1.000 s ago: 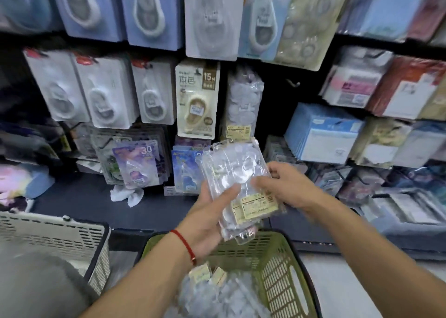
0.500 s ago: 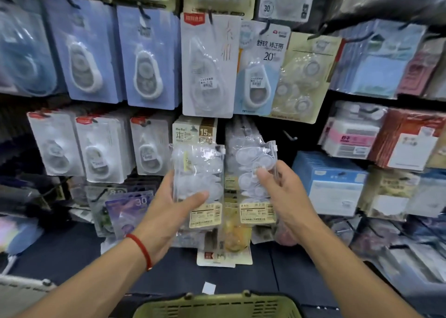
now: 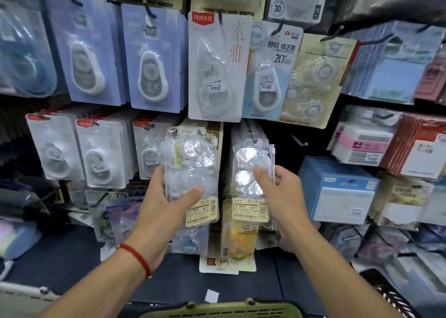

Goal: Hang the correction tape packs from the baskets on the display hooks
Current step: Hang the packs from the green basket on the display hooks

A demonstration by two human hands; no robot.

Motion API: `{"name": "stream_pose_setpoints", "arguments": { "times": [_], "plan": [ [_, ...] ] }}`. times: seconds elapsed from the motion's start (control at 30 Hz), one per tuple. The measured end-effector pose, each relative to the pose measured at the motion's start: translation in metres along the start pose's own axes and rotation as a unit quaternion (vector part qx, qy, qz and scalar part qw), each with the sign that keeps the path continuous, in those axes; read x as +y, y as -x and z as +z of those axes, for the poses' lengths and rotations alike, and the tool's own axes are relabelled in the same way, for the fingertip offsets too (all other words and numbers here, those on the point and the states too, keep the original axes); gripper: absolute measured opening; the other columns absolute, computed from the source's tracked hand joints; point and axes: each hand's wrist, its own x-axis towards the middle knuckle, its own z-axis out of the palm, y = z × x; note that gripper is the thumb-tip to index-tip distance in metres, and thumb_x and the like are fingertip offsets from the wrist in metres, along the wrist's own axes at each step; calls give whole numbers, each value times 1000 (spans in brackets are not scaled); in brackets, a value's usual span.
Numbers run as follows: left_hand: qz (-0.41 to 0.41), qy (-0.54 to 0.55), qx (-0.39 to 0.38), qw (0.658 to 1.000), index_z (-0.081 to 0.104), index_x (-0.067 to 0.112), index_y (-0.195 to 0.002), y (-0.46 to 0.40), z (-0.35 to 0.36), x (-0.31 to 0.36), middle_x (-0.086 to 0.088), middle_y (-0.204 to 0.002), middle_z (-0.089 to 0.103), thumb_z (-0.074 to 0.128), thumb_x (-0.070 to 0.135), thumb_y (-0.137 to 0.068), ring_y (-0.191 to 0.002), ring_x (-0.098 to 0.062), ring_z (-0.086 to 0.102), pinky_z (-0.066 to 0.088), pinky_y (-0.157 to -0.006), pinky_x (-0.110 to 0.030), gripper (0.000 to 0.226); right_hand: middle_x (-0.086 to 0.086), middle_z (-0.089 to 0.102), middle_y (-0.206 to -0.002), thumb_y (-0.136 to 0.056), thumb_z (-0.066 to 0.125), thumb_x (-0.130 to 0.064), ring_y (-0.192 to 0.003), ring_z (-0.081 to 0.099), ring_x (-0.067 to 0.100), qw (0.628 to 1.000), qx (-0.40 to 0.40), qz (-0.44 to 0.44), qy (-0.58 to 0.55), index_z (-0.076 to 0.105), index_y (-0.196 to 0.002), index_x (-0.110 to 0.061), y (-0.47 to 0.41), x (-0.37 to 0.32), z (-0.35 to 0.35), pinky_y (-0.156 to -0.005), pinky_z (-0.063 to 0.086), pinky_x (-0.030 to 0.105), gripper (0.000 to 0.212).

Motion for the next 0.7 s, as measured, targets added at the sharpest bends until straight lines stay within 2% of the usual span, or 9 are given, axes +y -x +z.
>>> {"name": "stream_pose_setpoints", "arguments": {
  "times": [0.1, 0.17, 0.27, 0.37, 0.43, 0.53, 0.57, 0.63, 0.7],
  "plan": [
    [-2, -17, -12, 1000, 45, 34, -151, 0, -2, -3, 9, -138, 69, 86, 23, -82, -124, -17, 68, 53, -108, -48, 81, -7, 67, -103, -98, 65, -54, -90, 62, 4, 995, 22, 26, 97, 65, -118, -19, 2, 8, 0, -78, 47, 28, 40],
    [-4, -15, -29, 999, 54, 36, -139, 1, -2, -6, 8, -126, 76, 88, 20, -74, -112, -13, 75, 61, -94, -39, 75, -6, 57, -129, -101, 62, -48, -117, 57, 11, 986, 35, 5, 164, 54, -138, -23, 11, 10, -2, -97, 47, 33, 46],
    [-7, -5, -62, 998, 56, 35, -136, 3, 1, -11, 5, -123, 77, 90, 16, -67, -111, -15, 76, 63, -84, -30, 79, -16, 67, -117, -100, 62, -48, -105, 62, -2, 989, -43, -41, 133, 65, -122, -31, 24, 4, 0, -92, 51, 26, 28],
    [-5, 6, -81, 997, 55, 30, -137, 8, 6, -14, 2, -124, 77, 91, 14, -69, -113, -17, 75, 62, -83, -24, 79, -18, 72, -103, -88, 68, -61, -95, 67, -2, 987, -153, -26, 49, 67, -110, -38, 41, -2, 12, -79, 54, 17, 32],
    [-7, 14, -87, 996, 56, 29, -137, 10, 9, -15, 2, -125, 77, 90, 13, -73, -114, -16, 74, 61, -84, -22, 75, -12, 73, -101, -88, 75, -52, -93, 68, 2, 989, -141, -26, 36, 64, -110, -36, 48, -2, 19, -80, 57, 20, 30],
    [-11, 29, -83, 996, 57, 29, -137, 10, 11, -14, 3, -126, 76, 84, 9, -83, -116, -17, 74, 63, -87, -31, 64, -10, 76, -105, -98, 72, -31, -94, 73, 3, 994, -104, -5, -31, 59, -115, -31, 48, -4, 19, -79, 59, 26, 22],
    [-10, 32, -72, 997, 57, 29, -136, 9, 11, -14, 5, -125, 77, 81, 7, -85, -115, -15, 74, 63, -86, -30, 61, -8, 77, -108, -100, 70, -30, -97, 74, 7, 995, -87, 5, -53, 57, -118, -31, 47, -5, 16, -83, 61, 33, 22],
    [-2, 32, -47, 998, 59, 30, -133, 8, 9, -13, 9, -119, 78, 78, 4, -89, -109, -8, 75, 61, -79, -19, 55, -5, 76, -112, -102, 66, -30, -103, 74, 16, 998, -29, 2, -54, 54, -121, -33, 41, -6, 11, -92, 60, 50, 23],
    [5, 23, -34, 999, 60, 29, -131, 6, 8, -14, 12, -115, 78, 77, 2, -90, -105, -5, 75, 58, -75, -13, 52, -6, 77, -108, -102, 65, -30, -99, 74, 16, 999, 3, -7, -44, 54, -118, -36, 36, -5, 5, -94, 58, 55, 21]
  ]
}}
